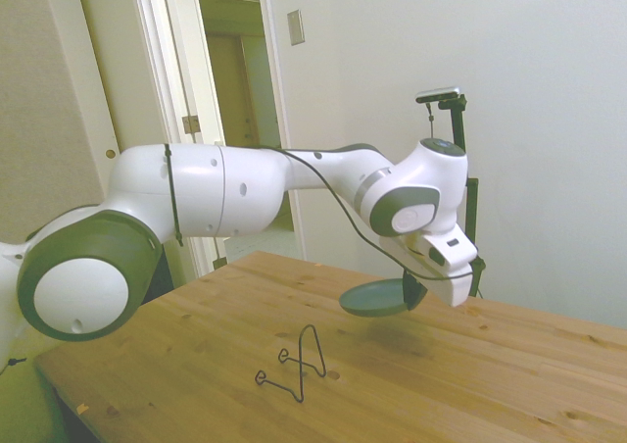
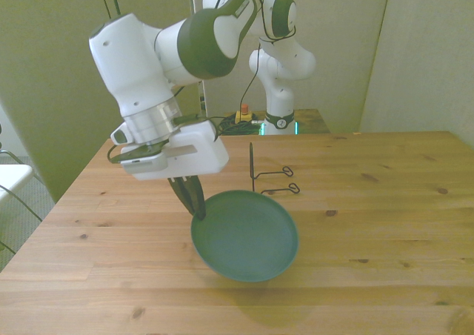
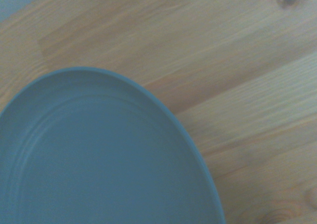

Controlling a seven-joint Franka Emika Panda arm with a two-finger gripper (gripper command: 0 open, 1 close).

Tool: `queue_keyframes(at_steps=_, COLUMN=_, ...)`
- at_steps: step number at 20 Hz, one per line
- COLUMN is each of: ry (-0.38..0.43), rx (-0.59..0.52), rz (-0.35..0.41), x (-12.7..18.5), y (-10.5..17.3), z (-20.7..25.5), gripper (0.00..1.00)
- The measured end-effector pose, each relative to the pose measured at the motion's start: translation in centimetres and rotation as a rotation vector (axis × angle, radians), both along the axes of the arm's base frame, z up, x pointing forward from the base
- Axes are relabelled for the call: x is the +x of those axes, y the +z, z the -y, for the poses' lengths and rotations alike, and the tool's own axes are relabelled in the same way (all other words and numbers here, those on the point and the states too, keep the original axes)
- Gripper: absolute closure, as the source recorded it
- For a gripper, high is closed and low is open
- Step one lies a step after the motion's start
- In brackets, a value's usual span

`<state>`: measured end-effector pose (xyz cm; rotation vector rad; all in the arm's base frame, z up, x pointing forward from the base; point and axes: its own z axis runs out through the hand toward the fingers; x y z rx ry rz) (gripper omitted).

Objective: Load the plate

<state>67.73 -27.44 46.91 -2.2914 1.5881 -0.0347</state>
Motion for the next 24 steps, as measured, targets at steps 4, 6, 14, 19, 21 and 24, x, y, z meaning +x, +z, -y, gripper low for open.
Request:
queue_keyframes(at_steps=4, ry=0.032, rx=0.015, rz=0.012, x=-1.2, y=6.5, z=-4.8, gripper=1.00)
queue_keyframes(at_steps=6, ry=0.054, rx=0.021, rz=0.015, x=-2.6, y=9.3, z=-7.1, gripper=1.00)
queue_keyframes(at_steps=14, ry=0.134, rx=-0.151, rz=-0.036, x=-11.6, y=16.8, z=-13.0, gripper=1.00)
queue_keyframes(at_steps=19, ry=0.204, rx=-0.399, rz=-0.015, x=-15.7, y=17.9, z=-16.1, gripper=1.00)
queue_keyframes(at_steps=21, ry=0.239, rx=-0.492, rz=0.021, x=-16.2, y=17.1, z=-17.4, gripper=1.00)
queue_keyframes(at_steps=24, ry=0.296, rx=-0.625, rz=0.070, x=-16.8, y=15.4, z=-18.9, gripper=1.00)
